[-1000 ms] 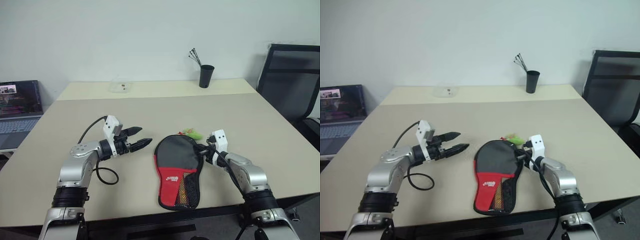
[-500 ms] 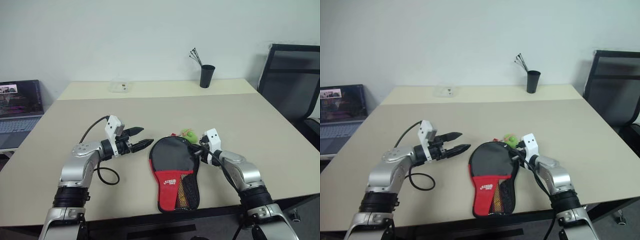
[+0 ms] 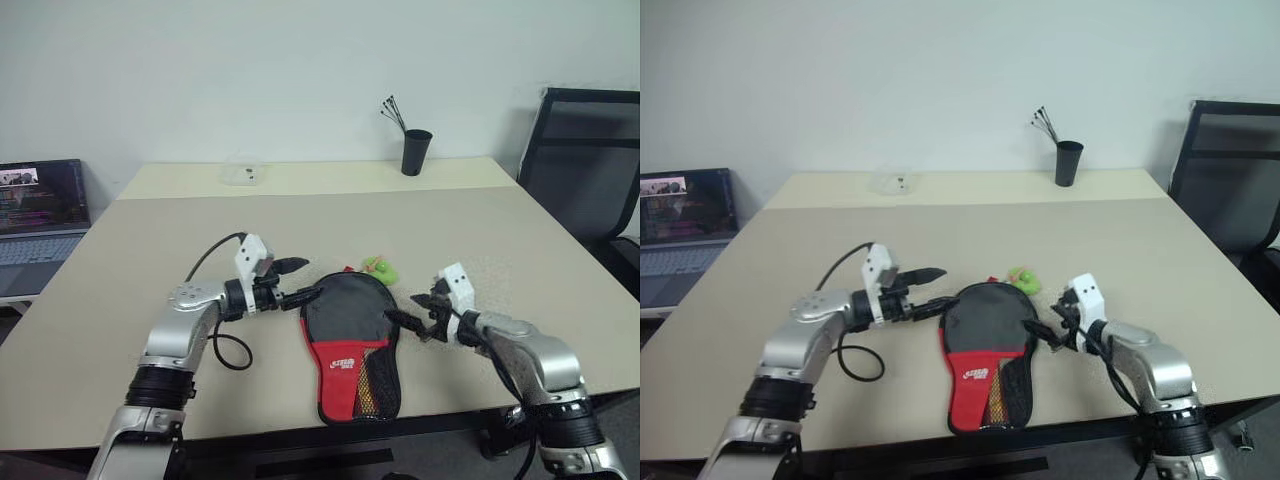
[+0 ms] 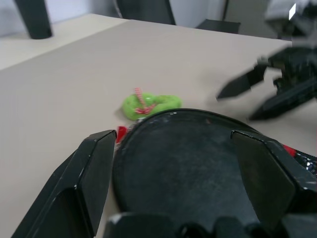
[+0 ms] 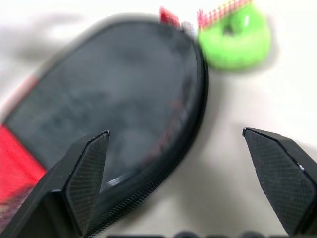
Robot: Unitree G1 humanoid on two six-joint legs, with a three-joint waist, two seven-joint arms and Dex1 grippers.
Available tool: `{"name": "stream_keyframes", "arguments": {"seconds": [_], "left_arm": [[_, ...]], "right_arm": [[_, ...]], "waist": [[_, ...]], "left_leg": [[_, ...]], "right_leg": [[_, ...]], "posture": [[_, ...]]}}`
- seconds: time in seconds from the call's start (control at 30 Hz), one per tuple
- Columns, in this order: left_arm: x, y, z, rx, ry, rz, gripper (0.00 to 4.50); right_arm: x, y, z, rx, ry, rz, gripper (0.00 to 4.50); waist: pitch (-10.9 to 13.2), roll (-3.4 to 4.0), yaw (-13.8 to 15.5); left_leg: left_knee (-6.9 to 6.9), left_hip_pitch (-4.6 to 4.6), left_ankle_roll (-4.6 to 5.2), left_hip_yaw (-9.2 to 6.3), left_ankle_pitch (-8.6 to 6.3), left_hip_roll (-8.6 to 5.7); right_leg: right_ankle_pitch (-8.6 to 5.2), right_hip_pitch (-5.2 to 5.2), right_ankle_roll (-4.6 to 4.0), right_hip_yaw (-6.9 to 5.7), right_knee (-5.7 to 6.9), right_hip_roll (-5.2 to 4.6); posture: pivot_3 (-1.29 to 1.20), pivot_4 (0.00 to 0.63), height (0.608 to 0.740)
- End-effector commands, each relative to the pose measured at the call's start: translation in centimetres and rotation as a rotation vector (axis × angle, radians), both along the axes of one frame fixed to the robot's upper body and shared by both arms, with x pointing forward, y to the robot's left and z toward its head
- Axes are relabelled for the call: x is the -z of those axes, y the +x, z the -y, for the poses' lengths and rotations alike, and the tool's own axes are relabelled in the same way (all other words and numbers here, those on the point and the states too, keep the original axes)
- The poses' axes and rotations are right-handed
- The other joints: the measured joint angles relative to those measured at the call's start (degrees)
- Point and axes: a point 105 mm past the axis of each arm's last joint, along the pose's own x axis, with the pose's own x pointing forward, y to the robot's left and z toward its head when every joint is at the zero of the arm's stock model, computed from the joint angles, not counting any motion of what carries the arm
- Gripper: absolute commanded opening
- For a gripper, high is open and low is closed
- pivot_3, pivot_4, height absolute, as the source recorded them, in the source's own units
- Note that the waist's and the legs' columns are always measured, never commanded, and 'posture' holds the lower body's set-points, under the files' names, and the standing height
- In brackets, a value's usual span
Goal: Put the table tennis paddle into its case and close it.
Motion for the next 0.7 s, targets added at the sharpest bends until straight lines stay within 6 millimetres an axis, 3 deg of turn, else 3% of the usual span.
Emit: {"name": "stream_keyframes", "arguments": {"seconds": [0.03, 0.2, 0.37, 0.7], "left_arm": [[0.1, 0.2, 1.2, 0.051, 0.024, 0.024, 4.05], [2.3, 0.2, 2.1, 0.106, 0.069, -0.016, 4.05], [4.3, 0.1, 2.7, 0.144, 0.107, -0.044, 4.05], [5.2, -0.2, 3.2, 0.169, 0.114, -0.043, 4.05]], "right_arm": [[-2.9, 1.7, 0.1, 0.041, 0.034, 0.084, 4.47], [-4.0, 4.7, -0.9, 0.096, 0.05, 0.108, 4.47], [-3.3, 7.0, -2.6, 0.121, 0.029, 0.11, 4.47], [-0.8, 9.8, -4.3, 0.157, -0.032, 0.095, 4.47]], "waist": [[0.0, 0.01, 0.0], [0.0, 0.01, -0.1], [0.0, 0.03, 0.0], [0.0, 0.05, 0.0]], "left_leg": [[0.0, 0.01, 0.0, -0.01, 0.0, 0.01], [-0.02, -0.04, 0.0, 0.0, 0.0, 0.04], [-0.02, -0.12, 0.01, 0.01, -0.01, 0.02], [-0.02, -0.11, 0.01, 0.02, -0.01, 0.02]], "right_leg": [[0.0, 0.0, 0.0, -0.01, 0.0, 0.05], [-0.01, -0.03, -0.01, 0.01, -0.01, 0.22], [-0.01, -0.06, -0.02, 0.02, -0.07, 0.2], [0.0, -0.07, -0.02, 0.03, -0.04, 0.19]], "posture": [[0.0, 0.15, 0.74], [0.0, 0.15, 0.74], [0.0, 0.15, 0.74], [0.0, 0.15, 0.74]]}}
